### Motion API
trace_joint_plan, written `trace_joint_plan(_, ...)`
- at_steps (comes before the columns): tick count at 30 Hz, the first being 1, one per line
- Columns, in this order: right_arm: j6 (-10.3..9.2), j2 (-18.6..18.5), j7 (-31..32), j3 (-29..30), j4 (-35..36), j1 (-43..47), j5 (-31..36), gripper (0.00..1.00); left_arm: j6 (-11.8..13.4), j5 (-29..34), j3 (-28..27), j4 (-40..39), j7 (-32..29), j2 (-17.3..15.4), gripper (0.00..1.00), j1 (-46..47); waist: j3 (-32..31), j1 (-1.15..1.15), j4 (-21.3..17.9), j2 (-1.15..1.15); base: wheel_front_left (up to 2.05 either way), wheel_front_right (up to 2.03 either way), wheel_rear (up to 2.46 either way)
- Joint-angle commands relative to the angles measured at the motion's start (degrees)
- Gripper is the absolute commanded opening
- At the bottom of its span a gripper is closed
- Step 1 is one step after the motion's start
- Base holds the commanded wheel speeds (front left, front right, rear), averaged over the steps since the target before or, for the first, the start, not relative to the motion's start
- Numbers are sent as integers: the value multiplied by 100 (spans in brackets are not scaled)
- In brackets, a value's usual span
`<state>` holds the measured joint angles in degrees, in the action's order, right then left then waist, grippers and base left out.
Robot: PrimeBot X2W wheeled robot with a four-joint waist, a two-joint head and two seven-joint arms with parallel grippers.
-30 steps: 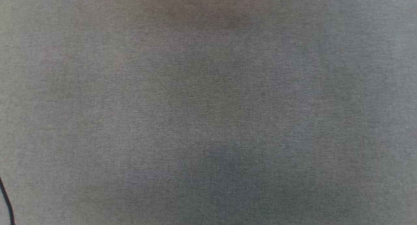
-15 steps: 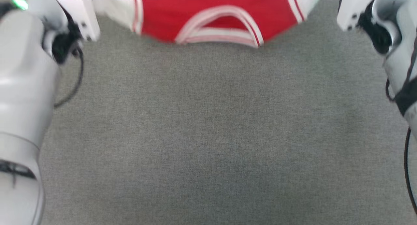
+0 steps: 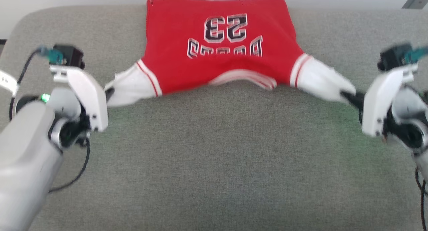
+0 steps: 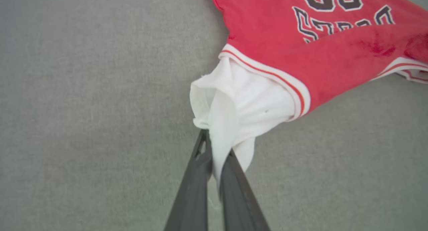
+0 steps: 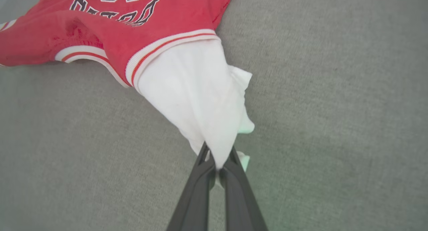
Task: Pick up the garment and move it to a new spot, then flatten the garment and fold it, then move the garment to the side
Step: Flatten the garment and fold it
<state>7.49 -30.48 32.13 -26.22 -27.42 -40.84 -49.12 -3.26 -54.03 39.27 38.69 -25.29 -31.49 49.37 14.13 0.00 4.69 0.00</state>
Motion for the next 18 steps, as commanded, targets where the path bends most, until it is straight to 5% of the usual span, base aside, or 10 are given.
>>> trace_joint_plan(1,-1,-86,190,79,209,271,-80,0,159,-108,-51,-327,-69,-157,0,-273,-72,0,19,0,0,0,0)
trace_joint_plan(10,0,-485,1894,1026,2052,2260,-346,0,1874,-571,-253,-3817,-771,-1378,0,-2509,-227,0,46,0,0,0,0)
trace_joint_plan(18,0,-7,3211,2199,3481,4092,-92,0,2959,-852,-308,-5538,-918,-2059,0,-3955,-171,0,87,0,0,0,0)
